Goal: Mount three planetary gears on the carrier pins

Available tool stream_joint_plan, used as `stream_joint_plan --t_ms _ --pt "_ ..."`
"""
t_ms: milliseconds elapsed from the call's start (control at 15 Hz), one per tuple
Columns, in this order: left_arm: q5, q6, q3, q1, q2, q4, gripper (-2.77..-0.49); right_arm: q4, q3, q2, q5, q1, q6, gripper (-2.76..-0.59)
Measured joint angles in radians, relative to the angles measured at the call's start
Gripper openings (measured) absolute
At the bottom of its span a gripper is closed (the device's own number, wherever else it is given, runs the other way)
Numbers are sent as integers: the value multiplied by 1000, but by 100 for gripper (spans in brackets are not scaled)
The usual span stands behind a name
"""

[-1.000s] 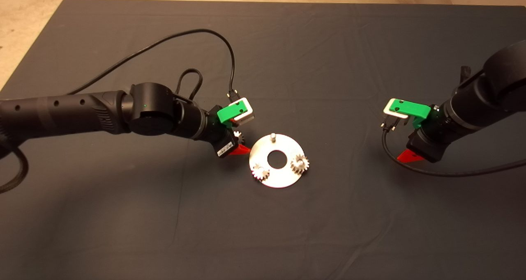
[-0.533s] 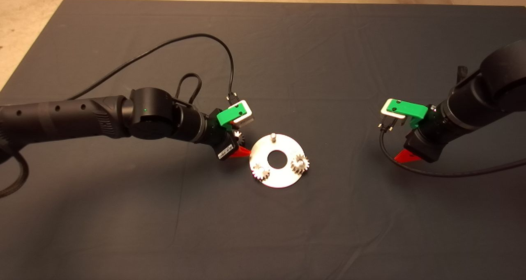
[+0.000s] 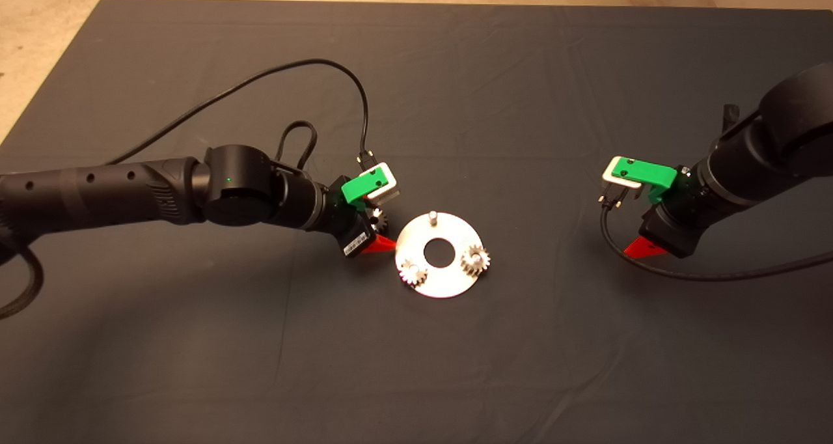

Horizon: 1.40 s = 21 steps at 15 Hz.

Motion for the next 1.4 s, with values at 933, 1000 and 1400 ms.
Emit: stream_joint_plan --t_ms 933,1000,1400 --pt "-30 32 -20 1 -8 0 -136 1 0 4 0 0 0 -162" --pt "-31 34 -20 1 -11 0 -136 1 0 4 0 0 0 -162" --pt "-44 35 -20 1 -30 0 -136 2 0 6 0 0 0 -162"
